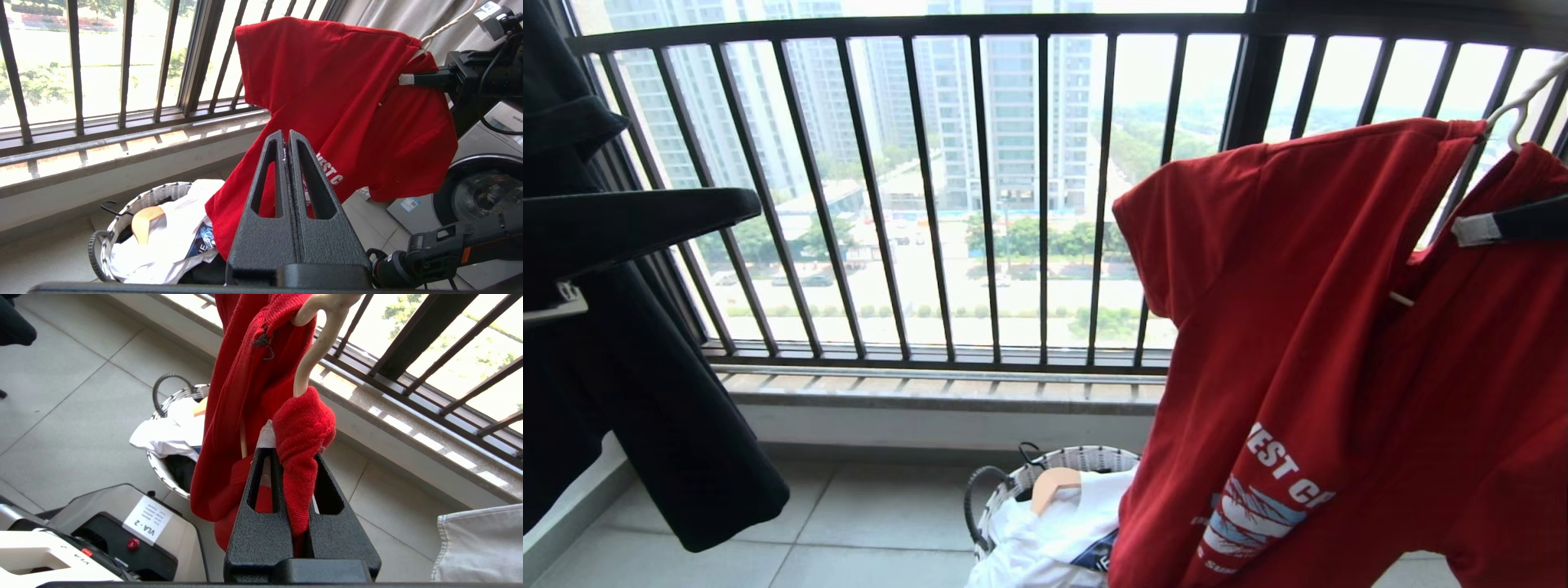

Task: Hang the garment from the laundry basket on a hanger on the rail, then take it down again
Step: Hang the clothes rack on the clothesline

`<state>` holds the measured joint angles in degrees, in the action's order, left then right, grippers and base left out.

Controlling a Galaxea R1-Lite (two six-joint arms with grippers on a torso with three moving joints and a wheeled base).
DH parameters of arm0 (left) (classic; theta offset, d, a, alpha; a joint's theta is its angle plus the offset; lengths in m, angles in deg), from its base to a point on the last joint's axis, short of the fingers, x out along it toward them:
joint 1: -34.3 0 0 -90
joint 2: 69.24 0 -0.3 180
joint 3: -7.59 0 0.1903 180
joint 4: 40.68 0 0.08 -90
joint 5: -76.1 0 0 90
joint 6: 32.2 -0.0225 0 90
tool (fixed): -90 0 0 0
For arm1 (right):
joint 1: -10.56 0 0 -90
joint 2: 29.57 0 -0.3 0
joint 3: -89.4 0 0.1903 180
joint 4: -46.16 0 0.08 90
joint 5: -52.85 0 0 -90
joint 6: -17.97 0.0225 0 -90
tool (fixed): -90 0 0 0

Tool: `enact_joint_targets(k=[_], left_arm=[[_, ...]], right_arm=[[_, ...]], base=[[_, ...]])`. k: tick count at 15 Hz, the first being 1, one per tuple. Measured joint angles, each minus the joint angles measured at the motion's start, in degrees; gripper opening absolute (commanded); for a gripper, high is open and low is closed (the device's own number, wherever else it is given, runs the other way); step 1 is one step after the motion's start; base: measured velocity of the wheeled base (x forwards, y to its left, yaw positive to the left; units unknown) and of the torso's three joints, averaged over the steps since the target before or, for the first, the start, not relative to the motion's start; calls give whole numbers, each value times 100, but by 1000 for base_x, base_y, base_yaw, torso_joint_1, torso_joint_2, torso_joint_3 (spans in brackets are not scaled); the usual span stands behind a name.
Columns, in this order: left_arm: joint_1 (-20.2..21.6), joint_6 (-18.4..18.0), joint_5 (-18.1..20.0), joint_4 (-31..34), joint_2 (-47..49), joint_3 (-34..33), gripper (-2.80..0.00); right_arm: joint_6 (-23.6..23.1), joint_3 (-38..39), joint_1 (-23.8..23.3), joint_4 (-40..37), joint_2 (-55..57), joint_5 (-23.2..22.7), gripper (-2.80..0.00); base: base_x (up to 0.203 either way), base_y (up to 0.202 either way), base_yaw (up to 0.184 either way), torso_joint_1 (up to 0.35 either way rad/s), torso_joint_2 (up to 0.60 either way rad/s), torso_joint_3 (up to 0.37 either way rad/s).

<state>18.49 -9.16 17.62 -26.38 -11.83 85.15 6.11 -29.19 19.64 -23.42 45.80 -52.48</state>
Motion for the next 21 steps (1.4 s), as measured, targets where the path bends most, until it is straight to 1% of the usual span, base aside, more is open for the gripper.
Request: enact_joint_targets(k=[2, 4, 7, 10, 13, 17, 19, 21], left_arm=[[230, 9, 3, 340, -131, 6, -280], [294, -15, 3, 359, -184, 26, -280], [361, -22, 0, 393, -215, 19, -280], [389, -28, 8, 381, -284, -4, -280], [388, -38, 26, 371, -376, -21, -280], [388, -39, 67, 322, -490, -86, -280], [388, -44, 61, 322, -495, -102, -280], [388, -97, 42, 364, -473, -83, -280]], right_arm=[[143, 355, -242, 2, -421, 74, -280], [170, 621, -357, 5, -765, 262, -280], [192, 1037, -412, 16, -1144, 668, -280], [533, 1426, -429, 39, -1439, 895, -280], [610, 1735, -451, 414, -1585, 1147, -280], [657, 1832, -453, 496, -1655, 1175, -280], [879, 1838, -453, 503, -1700, 1175, -280], [943, 1838, -453, 503, -1784, 1195, -280]], base=[[0, 0, 0, 0, 0, 0], [0, 0, 0, 19, -134, -175], [0, 0, 0, 74, -398, -322], [0, 0, 0, 99, -479, -331], [0, 0, 0, 137, -461, -328], [0, 0, 0, 167, -472, -311], [0, 0, 0, 185, -493, -307], [0, 0, 0, 193, -495, -302]])
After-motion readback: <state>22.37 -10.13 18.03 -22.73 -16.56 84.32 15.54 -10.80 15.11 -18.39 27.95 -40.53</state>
